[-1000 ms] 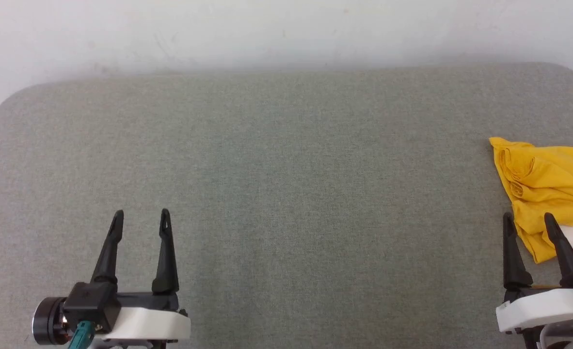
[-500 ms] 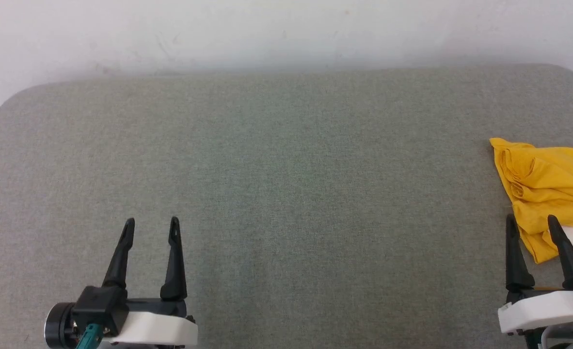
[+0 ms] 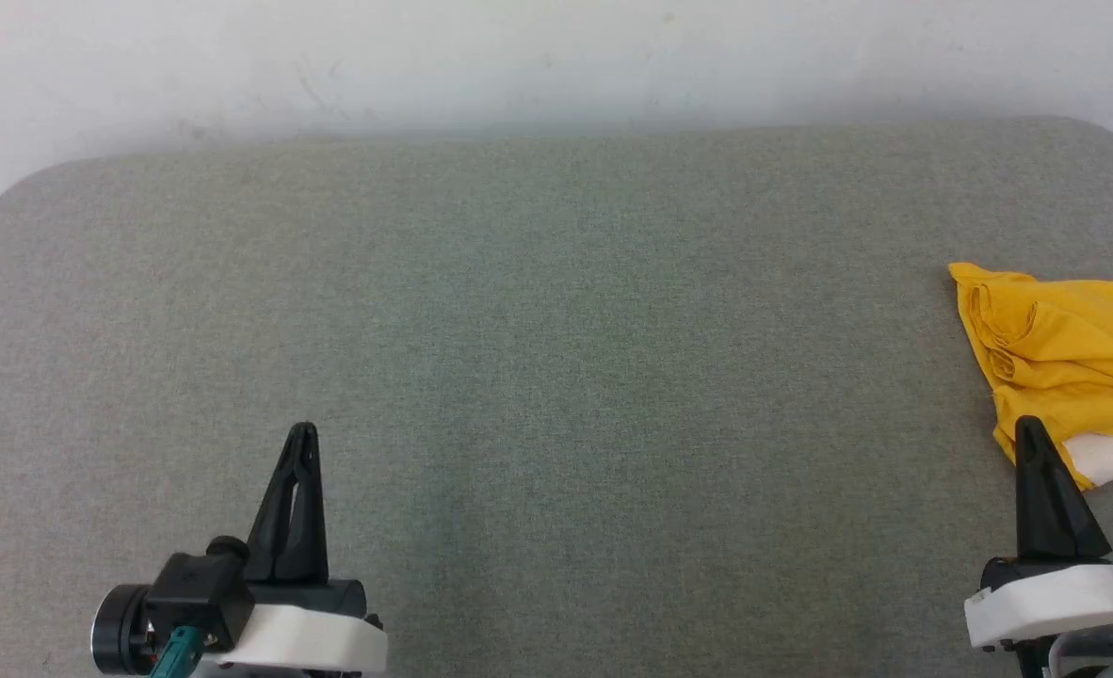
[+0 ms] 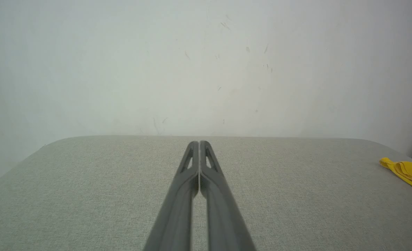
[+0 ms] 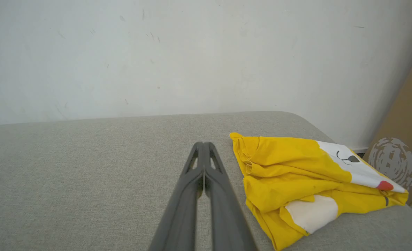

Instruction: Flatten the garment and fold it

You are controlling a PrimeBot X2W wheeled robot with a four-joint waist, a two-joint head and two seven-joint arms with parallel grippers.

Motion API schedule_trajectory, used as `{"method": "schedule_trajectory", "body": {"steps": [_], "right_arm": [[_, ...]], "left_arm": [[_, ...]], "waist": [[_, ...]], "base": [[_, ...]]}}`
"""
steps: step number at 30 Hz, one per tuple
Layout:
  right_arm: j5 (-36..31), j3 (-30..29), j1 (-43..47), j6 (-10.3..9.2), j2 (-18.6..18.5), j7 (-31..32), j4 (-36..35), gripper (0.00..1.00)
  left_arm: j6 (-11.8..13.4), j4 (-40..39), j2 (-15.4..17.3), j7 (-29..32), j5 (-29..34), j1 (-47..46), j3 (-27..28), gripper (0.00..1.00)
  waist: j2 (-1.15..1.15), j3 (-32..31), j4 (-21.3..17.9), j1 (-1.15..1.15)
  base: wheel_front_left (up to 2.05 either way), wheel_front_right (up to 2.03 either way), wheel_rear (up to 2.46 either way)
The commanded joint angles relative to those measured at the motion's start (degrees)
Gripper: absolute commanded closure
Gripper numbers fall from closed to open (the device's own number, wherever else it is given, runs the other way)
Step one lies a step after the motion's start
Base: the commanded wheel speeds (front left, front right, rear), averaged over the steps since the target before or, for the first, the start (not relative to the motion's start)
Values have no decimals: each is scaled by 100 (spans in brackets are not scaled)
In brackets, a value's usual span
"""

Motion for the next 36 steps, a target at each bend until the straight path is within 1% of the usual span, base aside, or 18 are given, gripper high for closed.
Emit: {"method": "schedule_trajectory", "body": {"steps": [1, 36], "right_arm": [[-22, 29, -8, 0, 1, 30, -14, 100], [-176, 338, -67, -4, 6, 386, -124, 100]], "left_arm": [[-16, 22, -16, 29, 39, -18, 21, 100], [-132, 186, -151, 438, 324, -147, 184, 100]], "waist": [[0, -6, 0, 0], [0, -135, 6, 0]], "base": [[0, 0, 0], [0, 0, 0]]}}
